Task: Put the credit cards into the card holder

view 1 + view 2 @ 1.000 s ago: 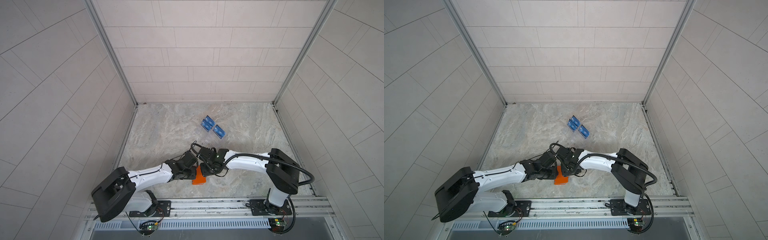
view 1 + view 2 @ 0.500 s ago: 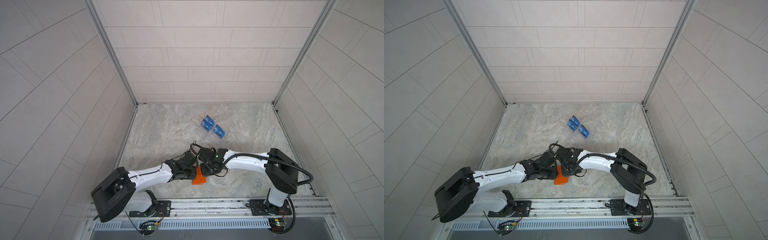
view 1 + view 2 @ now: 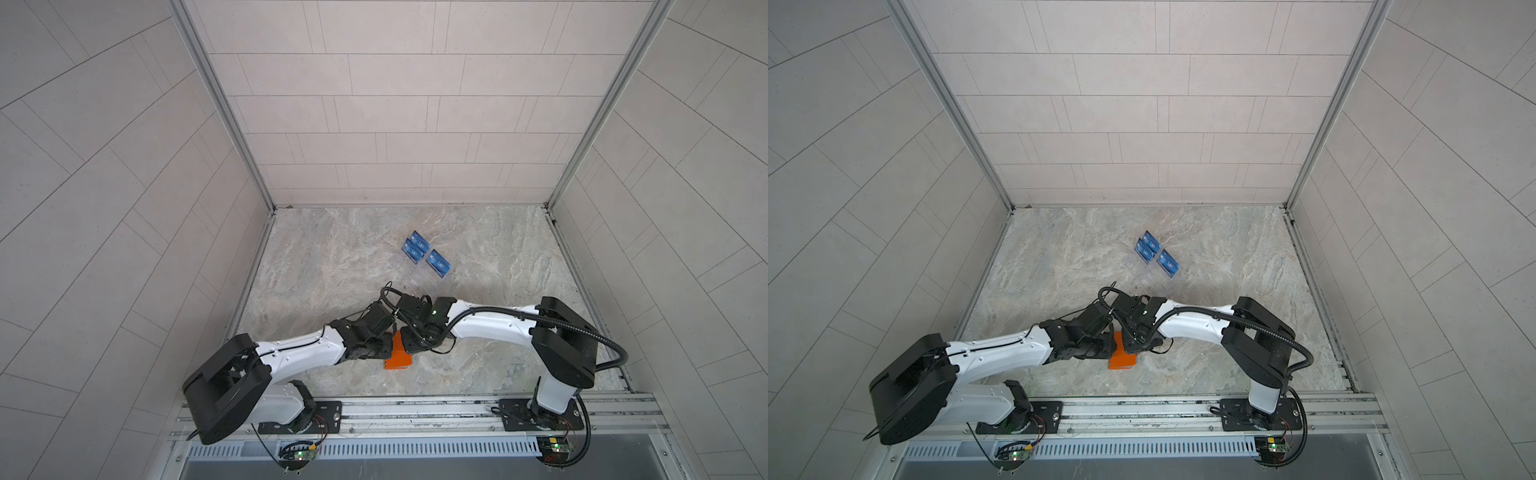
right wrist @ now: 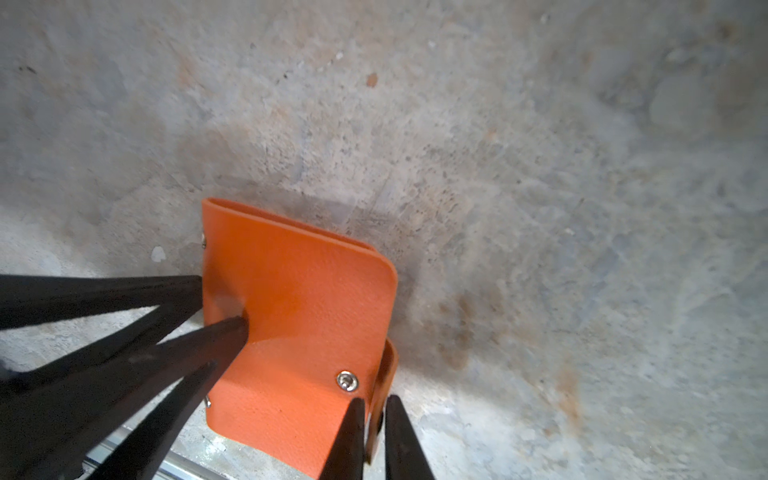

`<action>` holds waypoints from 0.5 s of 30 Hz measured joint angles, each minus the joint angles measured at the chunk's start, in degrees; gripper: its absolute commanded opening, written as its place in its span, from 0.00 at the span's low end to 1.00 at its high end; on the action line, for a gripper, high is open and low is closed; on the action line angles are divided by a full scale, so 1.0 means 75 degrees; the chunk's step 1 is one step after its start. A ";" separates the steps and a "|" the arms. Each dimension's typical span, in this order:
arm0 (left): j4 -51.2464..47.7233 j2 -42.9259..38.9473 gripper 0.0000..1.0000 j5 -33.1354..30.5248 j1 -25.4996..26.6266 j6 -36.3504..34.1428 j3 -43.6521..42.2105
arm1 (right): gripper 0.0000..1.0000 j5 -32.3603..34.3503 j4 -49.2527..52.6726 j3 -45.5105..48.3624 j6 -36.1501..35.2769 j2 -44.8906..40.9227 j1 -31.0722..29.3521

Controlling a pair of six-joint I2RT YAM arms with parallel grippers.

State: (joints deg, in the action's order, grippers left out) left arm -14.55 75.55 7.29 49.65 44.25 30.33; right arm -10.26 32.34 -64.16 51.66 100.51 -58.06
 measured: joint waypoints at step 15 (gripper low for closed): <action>-0.0009 0.0023 0.34 -0.0003 0.0000 -0.0029 0.0006 | 0.07 0.0000 0.0140 0.0000 -0.0029 -0.0108 0.0044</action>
State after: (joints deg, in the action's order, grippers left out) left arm -14.61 75.72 7.27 49.65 44.03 30.37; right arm -10.26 33.39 -64.16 51.44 99.70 -57.74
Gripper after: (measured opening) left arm 0.344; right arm 0.067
